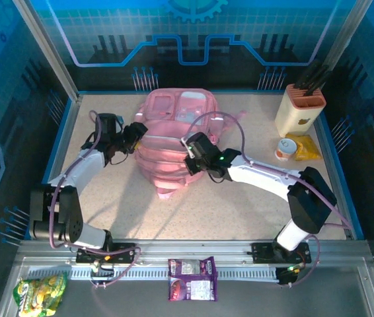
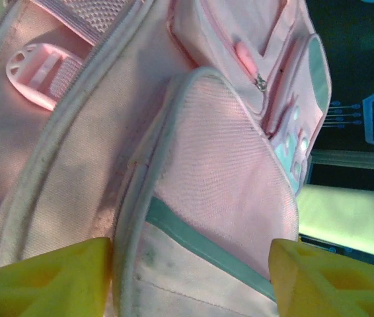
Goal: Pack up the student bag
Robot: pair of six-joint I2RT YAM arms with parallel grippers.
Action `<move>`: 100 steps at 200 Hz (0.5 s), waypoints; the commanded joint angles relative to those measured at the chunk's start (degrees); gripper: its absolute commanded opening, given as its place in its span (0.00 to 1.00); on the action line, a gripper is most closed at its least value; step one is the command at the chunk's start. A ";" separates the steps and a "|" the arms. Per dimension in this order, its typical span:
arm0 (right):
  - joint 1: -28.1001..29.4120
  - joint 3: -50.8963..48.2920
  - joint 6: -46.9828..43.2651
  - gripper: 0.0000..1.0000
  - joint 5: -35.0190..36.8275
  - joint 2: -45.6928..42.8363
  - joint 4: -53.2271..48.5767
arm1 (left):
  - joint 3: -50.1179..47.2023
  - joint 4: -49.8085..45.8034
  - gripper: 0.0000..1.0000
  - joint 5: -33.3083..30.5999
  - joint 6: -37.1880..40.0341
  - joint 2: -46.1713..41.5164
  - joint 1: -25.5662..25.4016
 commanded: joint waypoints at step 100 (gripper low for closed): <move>1.01 0.15 0.99 0.00 -1.88 2.47 -0.44 | -14.72 24.04 0.59 -18.29 -30.59 -5.76 -22.41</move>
